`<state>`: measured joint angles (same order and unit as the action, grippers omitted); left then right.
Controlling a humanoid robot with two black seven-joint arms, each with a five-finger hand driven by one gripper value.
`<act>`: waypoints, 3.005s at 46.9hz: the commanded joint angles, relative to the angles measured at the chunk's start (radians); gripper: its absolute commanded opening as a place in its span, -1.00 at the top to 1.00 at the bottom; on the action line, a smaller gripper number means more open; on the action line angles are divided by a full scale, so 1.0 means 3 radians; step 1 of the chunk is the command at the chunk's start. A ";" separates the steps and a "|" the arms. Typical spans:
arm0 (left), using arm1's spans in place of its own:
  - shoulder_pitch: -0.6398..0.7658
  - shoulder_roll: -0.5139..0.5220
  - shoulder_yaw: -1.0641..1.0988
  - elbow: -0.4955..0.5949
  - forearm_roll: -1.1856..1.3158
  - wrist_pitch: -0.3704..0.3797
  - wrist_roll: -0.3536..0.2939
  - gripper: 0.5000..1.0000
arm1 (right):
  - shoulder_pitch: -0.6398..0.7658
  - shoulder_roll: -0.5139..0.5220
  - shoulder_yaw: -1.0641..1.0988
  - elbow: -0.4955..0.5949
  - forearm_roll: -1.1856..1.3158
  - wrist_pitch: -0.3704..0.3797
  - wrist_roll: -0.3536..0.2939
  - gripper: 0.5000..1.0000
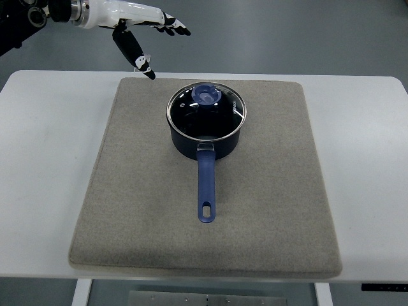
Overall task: Open pot lid and place left with left hand
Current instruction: 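Move the left hand over the saucepan toward the blue lid knob, then close the left hand fingers around the blue knob of the glass lid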
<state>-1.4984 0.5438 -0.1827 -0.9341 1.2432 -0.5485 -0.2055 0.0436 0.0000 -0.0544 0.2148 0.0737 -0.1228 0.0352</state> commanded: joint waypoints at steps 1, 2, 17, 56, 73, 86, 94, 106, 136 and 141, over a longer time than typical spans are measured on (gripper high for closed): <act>-0.0047 -0.0135 0.0052 0.0000 0.0013 0.0003 0.0000 -0.88 | 0.0003 0.0000 -0.0003 0.0000 0.0000 0.0000 0.0000 -0.66; -0.0047 -0.0166 0.0052 0.0000 0.0028 0.0003 0.0000 -0.88 | -0.0002 0.0000 0.0002 0.0000 0.0000 0.0000 0.0000 -0.66; -0.0006 -0.0503 0.0057 0.0025 0.0442 0.0176 0.0000 -0.81 | -0.0002 0.0000 -0.0003 0.0000 0.0000 0.0000 0.0000 -0.66; 0.0004 -0.0698 0.0630 0.0030 0.0442 0.0657 0.0000 -0.81 | -0.0002 0.0000 -0.0003 0.0000 0.0000 0.0005 0.0000 -0.66; -0.0006 -0.0729 0.0691 0.0015 0.0443 0.0637 0.0000 -0.60 | -0.0002 0.0000 0.0002 0.0000 0.0000 0.0000 0.0000 -0.66; -0.0016 -0.0749 0.0727 0.0020 0.0448 0.0637 0.0000 -0.54 | -0.0002 0.0000 0.0002 0.0000 0.0000 0.0000 0.0000 -0.66; -0.0016 -0.0754 0.0732 0.0020 0.0448 0.0637 0.0000 -0.46 | 0.0003 0.0000 -0.0003 0.0000 0.0000 0.0000 0.0000 -0.66; -0.0016 -0.0754 0.0727 0.0025 0.0448 0.0637 0.0000 -0.43 | -0.0002 0.0000 0.0002 0.0000 0.0000 0.0000 0.0000 -0.66; -0.0016 -0.0795 0.0732 0.0025 0.0519 0.0637 0.0000 -0.12 | -0.0002 0.0000 -0.0003 0.0000 0.0000 0.0005 0.0000 -0.66; -0.0021 -0.0795 0.0732 0.0025 0.0519 0.0642 0.0000 -0.12 | -0.0002 0.0000 -0.0003 0.0000 0.0000 0.0000 0.0000 -0.66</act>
<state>-1.5034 0.3048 0.0357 -0.9267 1.3992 -0.3571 -0.2056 0.0430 0.0000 -0.0541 0.2148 0.0736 -0.1222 0.0353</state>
